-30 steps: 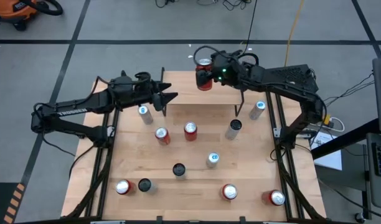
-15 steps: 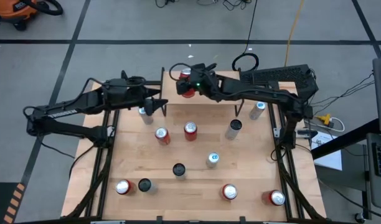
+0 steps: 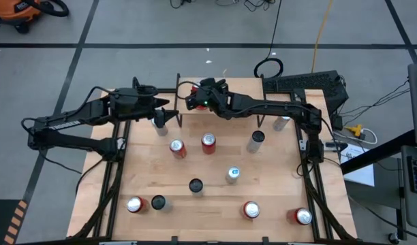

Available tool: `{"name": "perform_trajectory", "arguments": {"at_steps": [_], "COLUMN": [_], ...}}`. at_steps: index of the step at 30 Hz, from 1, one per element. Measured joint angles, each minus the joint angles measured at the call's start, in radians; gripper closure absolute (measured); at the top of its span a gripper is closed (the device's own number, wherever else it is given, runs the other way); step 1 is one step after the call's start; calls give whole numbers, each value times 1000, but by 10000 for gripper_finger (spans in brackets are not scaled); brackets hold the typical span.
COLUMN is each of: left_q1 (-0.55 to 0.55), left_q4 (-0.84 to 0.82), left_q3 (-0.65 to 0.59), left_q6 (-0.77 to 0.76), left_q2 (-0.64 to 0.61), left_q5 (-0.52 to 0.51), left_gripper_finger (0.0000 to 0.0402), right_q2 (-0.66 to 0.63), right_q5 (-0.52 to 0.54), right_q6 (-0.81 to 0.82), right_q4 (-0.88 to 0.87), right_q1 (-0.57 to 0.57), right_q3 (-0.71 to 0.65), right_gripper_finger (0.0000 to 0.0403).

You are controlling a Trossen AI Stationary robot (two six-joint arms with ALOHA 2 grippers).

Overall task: Place canned beverage on shelf
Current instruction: Put the middle red soda can on the shelf

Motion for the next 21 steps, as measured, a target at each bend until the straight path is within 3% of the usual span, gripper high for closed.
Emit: {"name": "perform_trajectory", "arguments": {"at_steps": [7,21], "left_q1": [0,0], "left_q4": [-5,-6], "left_q3": [0,0], "left_q6": [0,2], "left_q2": [0,18], "left_q5": [-33,-58], "left_gripper_finger": [2,2], "right_q2": [0,13], "right_q5": [126,113], "right_q6": [8,21], "right_q4": [-16,35], "right_q1": [11,18], "right_q3": [0,-58], "right_gripper_finger": [126,126]}}
